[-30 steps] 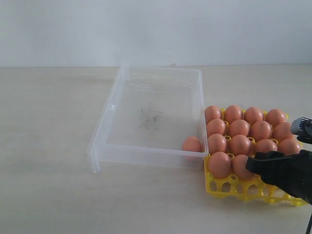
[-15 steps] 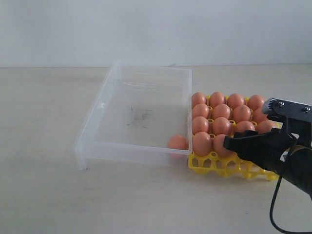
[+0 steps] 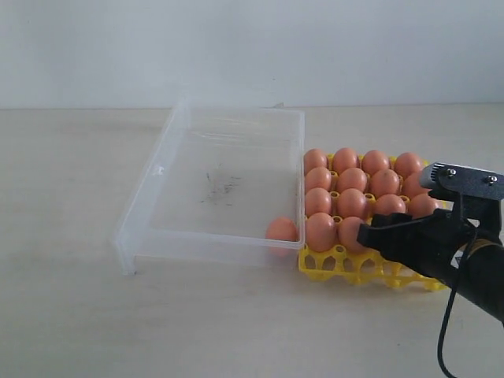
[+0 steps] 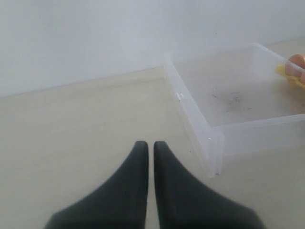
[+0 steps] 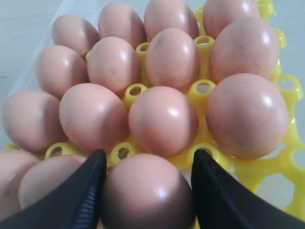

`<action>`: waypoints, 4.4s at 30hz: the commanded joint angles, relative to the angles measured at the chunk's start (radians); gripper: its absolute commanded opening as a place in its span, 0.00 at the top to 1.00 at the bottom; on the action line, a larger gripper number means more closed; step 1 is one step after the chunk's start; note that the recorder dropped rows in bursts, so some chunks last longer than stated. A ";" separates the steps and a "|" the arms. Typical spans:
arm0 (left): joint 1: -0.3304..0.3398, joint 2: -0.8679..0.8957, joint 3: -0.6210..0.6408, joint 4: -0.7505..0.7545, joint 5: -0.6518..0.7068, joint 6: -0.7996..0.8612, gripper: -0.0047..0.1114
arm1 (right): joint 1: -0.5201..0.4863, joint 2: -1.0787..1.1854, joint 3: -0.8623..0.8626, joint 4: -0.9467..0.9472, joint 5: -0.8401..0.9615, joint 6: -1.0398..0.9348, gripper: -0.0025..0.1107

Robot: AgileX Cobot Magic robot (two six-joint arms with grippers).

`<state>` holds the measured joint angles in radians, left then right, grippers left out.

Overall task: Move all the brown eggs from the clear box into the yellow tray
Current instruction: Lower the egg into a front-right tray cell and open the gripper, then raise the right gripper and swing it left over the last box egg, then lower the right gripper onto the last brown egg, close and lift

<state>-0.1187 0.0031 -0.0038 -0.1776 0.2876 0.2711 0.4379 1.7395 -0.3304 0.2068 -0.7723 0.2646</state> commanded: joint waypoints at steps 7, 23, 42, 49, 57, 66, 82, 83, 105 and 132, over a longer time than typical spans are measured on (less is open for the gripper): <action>-0.006 -0.003 0.004 0.002 -0.002 0.000 0.93 | 0.000 0.015 0.016 -0.055 0.066 0.007 0.46; -0.006 -0.003 0.004 0.002 -0.002 0.000 0.93 | 0.000 -0.170 0.016 -0.055 -0.047 0.011 0.46; -0.006 -0.003 0.004 0.002 -0.002 0.000 0.93 | 0.079 -0.302 -0.042 -0.506 0.121 0.174 0.98; -0.006 -0.003 0.004 0.002 -0.002 0.000 0.93 | 0.263 -0.259 -0.360 -1.615 0.782 1.167 0.85; -0.006 -0.003 0.004 0.002 -0.002 0.000 0.93 | 0.293 -0.214 -0.583 -1.778 0.425 0.993 0.61; -0.006 -0.003 0.004 0.002 -0.002 0.000 0.93 | 0.455 -0.202 -0.669 -1.825 0.999 0.157 0.90; -0.006 -0.003 0.004 0.002 -0.002 0.000 0.93 | 0.318 0.162 -1.246 -0.156 1.909 -0.412 0.77; -0.006 -0.003 0.004 0.002 -0.002 0.000 0.93 | 0.311 0.181 -1.260 -0.156 1.896 -0.337 0.69; -0.006 -0.003 0.004 0.002 -0.002 0.000 0.93 | 0.159 0.436 -1.325 -0.057 1.796 0.190 0.52; -0.006 -0.003 0.004 0.002 -0.002 0.000 0.93 | 0.159 0.467 -1.325 -0.086 1.844 -0.103 0.81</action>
<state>-0.1187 0.0031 -0.0038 -0.1776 0.2876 0.2711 0.6053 2.2085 -1.6524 0.1426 1.1033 0.1908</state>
